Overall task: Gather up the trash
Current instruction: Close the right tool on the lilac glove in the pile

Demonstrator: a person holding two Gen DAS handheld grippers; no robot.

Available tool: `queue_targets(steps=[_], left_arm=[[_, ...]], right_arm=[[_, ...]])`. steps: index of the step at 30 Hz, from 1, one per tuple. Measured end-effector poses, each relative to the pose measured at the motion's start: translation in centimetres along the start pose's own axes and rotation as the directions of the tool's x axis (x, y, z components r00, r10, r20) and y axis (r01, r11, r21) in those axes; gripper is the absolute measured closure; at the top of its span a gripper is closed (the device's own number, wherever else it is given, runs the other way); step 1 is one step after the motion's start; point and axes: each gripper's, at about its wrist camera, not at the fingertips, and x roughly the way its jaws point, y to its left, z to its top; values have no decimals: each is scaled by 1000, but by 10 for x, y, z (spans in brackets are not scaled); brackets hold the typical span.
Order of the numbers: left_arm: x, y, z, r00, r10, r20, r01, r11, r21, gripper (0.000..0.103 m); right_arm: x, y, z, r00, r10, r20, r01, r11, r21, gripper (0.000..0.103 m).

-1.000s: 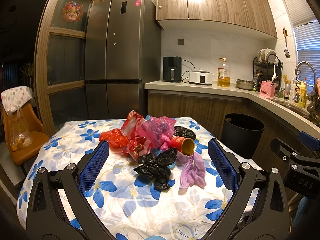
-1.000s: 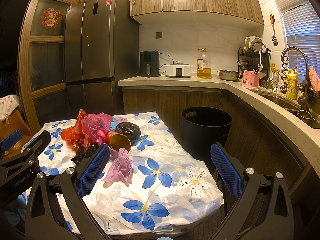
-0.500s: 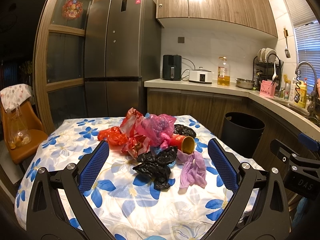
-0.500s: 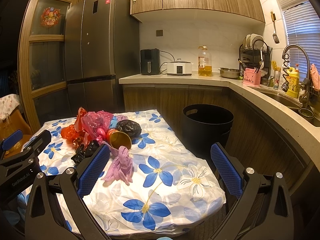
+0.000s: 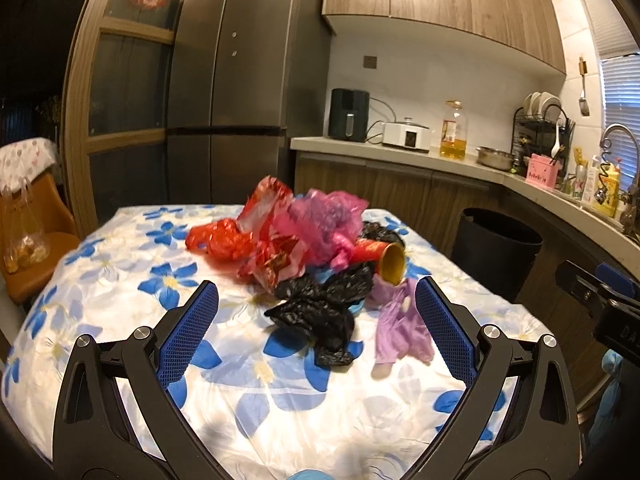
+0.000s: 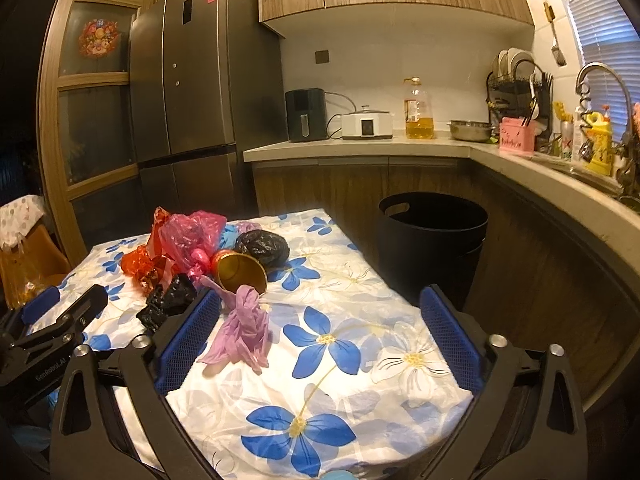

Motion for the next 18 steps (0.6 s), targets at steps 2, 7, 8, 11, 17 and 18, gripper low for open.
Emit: queue_targets(steps=[2, 7, 8, 11, 17, 18], left_arm=[[8, 5, -5, 1000, 12, 5, -12, 1000, -10, 6], [29, 18, -11, 1000, 18, -11, -19, 999, -46, 9], [34, 20, -13, 1000, 20, -16, -21, 998, -55, 10], [46, 23, -15, 999, 31, -26, -32, 998, -62, 14], [67, 23, -17, 998, 27, -49, -29, 998, -49, 22], [70, 22, -17, 998, 26, -53, -28, 999, -46, 24]], right_arm=[[15, 0, -6, 1000, 13, -13, -13, 1000, 10, 15], [56, 9, -19, 994, 85, -63, -84, 996, 26, 31], [62, 11, -21, 993, 98, -68, -97, 995, 26, 32], [86, 25, -28, 985, 142, -94, -142, 990, 10, 37], [121, 41, -36, 970, 192, -150, -195, 981, -3, 49], [125, 43, -37, 968, 196, -156, -199, 980, -5, 53]])
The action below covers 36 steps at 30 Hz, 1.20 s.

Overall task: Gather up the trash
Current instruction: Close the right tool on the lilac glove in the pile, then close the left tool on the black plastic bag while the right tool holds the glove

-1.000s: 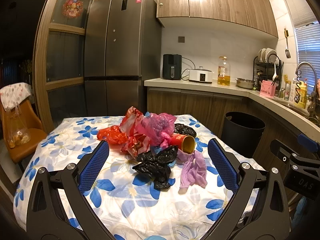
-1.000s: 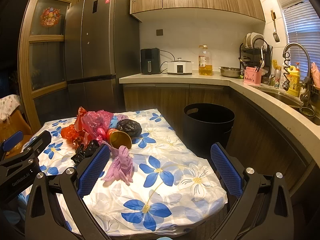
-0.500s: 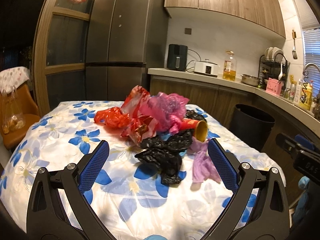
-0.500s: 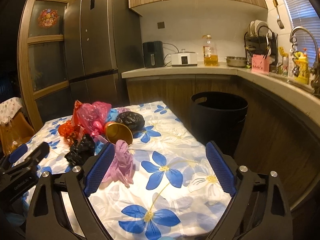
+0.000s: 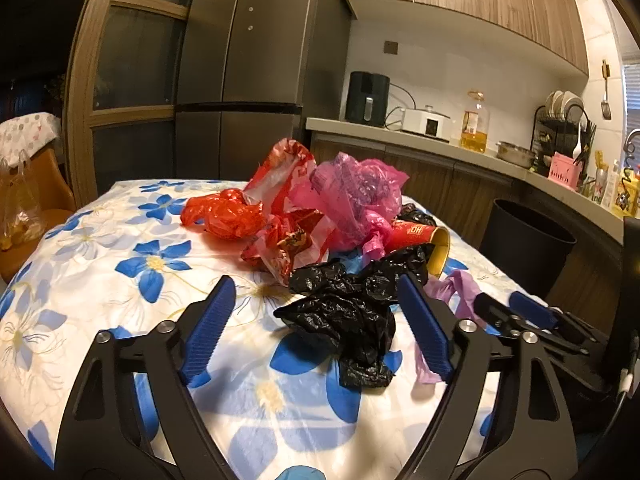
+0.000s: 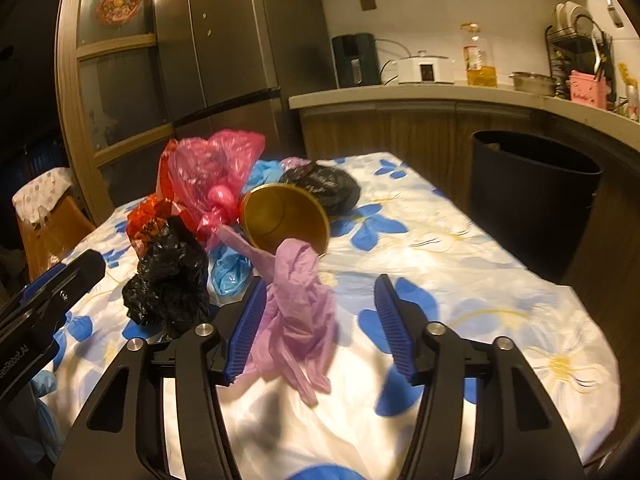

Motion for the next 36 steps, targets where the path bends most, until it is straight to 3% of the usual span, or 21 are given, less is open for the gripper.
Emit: queue_targets(steps=[7, 10, 14, 19, 21, 24, 36], left_arm=[[21, -5, -2, 999, -22, -40, 22, 1000, 7, 29], [31, -6, -3, 998, -28, -61, 28, 1000, 0, 29], [43, -9, -3, 995, -31, -95, 30, 999, -16, 35], [61, -5, -11, 980, -55, -192, 47, 998, -46, 65], [61, -2, -12, 979, -68, -191, 59, 997, -56, 85], [54, -2, -13, 982, -66, -176, 59, 997, -45, 98], [-11, 0, 26, 997, -65, -34, 62, 996, -61, 101]], right_arm=[[22, 0, -5, 998, 32, -60, -33, 999, -7, 89], [14, -2, -4, 999, 27, -32, -28, 1000, -13, 96], [-3, -7, 0, 1000, 10, 15, -9, 1000, -13, 98], [-26, -13, 5, 998, -9, 63, 10, 1000, -17, 99], [-33, -14, 6, 997, -10, 72, 11, 1000, -18, 99], [-40, -17, 8, 997, -10, 80, 11, 1000, -15, 99], [-71, -19, 26, 989, -7, 146, 13, 999, -35, 99]])
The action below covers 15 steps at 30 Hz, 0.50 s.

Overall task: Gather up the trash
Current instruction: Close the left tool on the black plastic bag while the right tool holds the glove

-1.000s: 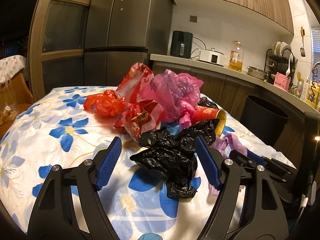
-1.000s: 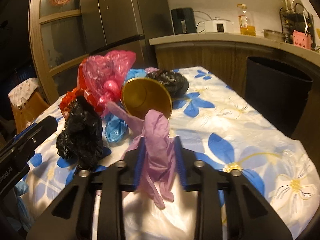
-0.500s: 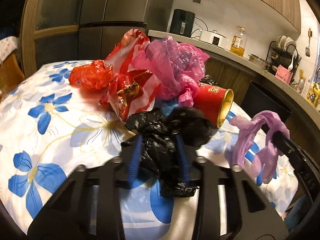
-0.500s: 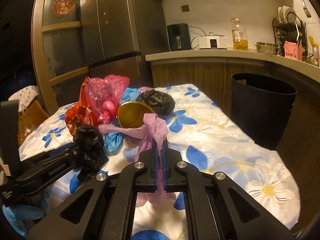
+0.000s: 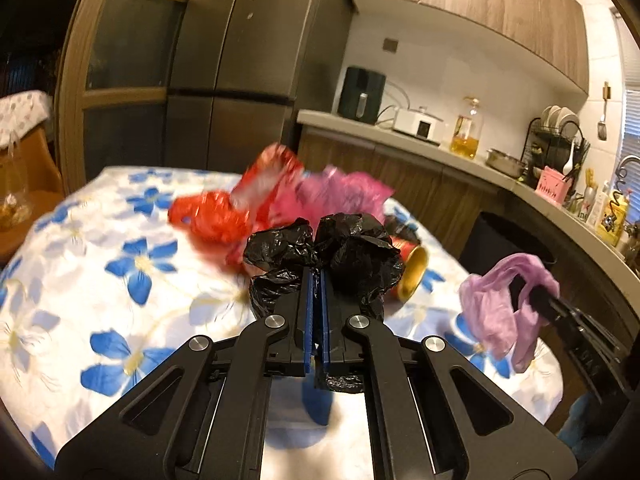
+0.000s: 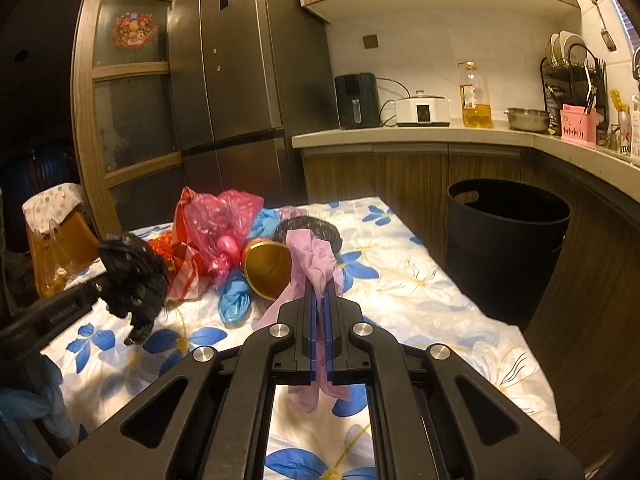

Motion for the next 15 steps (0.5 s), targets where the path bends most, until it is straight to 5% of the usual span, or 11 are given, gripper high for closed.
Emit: queue_targets(steps=[15], left_arm=[[16, -86, 44, 993, -111, 46, 106, 990, 97, 101]], right_arm=[[-17, -44, 41, 994, -55, 95, 54, 998, 11, 100]])
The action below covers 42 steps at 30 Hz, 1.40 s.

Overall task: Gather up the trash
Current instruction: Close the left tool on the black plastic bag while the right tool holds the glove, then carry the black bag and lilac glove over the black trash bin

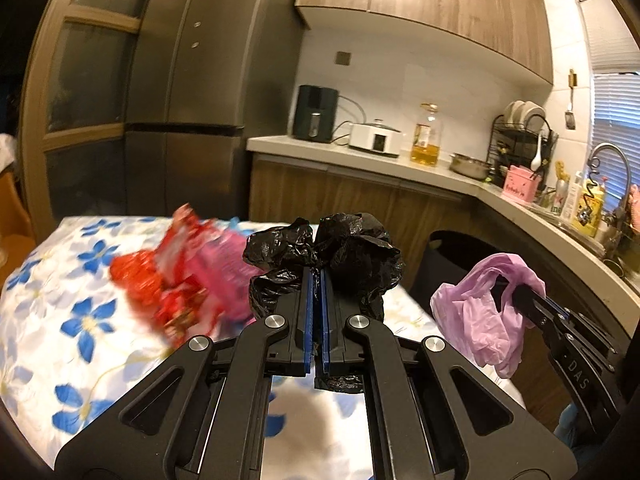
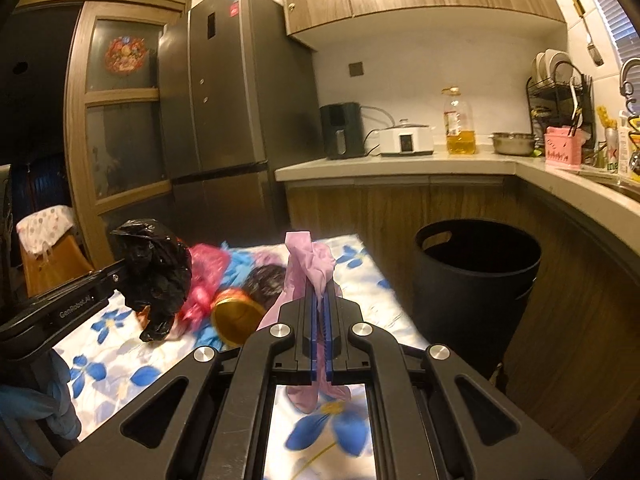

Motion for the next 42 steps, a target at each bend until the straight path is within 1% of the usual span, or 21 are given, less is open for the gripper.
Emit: queue_targets(steps=[7, 12, 18, 24, 31, 36, 42], left_arm=[[33, -40, 18, 998, -70, -9, 70, 997, 24, 101], [54, -72, 28, 992, -123, -8, 124, 991, 51, 101], [82, -112, 41, 982, -187, 1, 187, 979, 76, 101], [106, -142, 50, 974, -224, 16, 222, 971, 92, 101], [133, -173, 62, 966, -257, 27, 253, 962, 100, 101], [150, -191, 63, 961, -275, 24, 270, 956, 115, 101], [170, -202, 60, 954, -298, 9, 295, 948, 119, 100]], right_arm=[[3, -34, 17, 997, -63, 32, 63, 998, 14, 100], [5, -57, 28, 991, -117, 63, 116, 993, 13, 100], [12, -89, 43, 978, -186, 98, 185, 982, 26, 100], [25, -117, 52, 964, -243, 108, 240, 970, 42, 100], [37, -141, 65, 948, -285, 139, 281, 958, 52, 100], [45, -154, 70, 945, -291, 149, 286, 957, 56, 100], [60, -167, 69, 947, -294, 125, 289, 955, 61, 100]])
